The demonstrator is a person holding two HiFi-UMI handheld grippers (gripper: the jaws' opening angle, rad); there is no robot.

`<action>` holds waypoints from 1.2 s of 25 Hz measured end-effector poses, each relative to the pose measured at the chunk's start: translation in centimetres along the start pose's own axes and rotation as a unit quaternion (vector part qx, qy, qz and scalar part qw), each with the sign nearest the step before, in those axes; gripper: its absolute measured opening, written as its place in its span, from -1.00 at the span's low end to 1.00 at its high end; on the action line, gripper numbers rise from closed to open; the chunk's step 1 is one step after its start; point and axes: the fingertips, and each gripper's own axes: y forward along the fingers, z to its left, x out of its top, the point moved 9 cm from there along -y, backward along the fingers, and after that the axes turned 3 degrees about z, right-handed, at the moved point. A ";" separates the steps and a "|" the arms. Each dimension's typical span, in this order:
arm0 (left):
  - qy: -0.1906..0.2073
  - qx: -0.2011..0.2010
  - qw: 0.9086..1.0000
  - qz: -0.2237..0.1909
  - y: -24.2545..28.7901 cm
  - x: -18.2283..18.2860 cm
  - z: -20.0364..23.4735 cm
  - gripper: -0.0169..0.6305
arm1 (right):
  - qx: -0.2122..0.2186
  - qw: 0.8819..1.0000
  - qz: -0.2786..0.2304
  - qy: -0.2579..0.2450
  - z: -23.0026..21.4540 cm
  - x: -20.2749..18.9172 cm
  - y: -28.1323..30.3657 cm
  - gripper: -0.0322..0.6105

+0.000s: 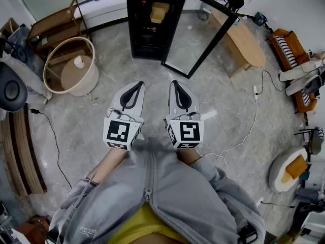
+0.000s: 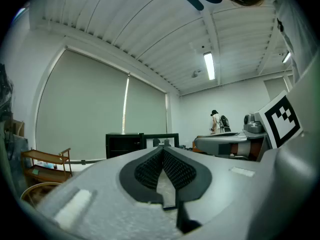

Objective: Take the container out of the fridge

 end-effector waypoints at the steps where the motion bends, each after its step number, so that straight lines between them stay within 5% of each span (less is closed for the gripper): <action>1: 0.001 -0.001 1.000 0.000 0.2 0.0 -0.1 -0.93 | -0.001 1.000 -0.001 0.003 -0.2 -0.1 0.0 -0.90; 14: -0.005 -0.008 1.000 0.000 5.3 -1.3 2.6 -0.93 | 0.000 1.000 -0.016 0.005 -2.3 -0.9 4.5 -0.90; 30: 0.001 -0.023 1.000 0.002 22.0 -1.2 17.3 -0.93 | -0.030 1.000 -0.003 0.005 -7.5 -0.6 24.7 -0.90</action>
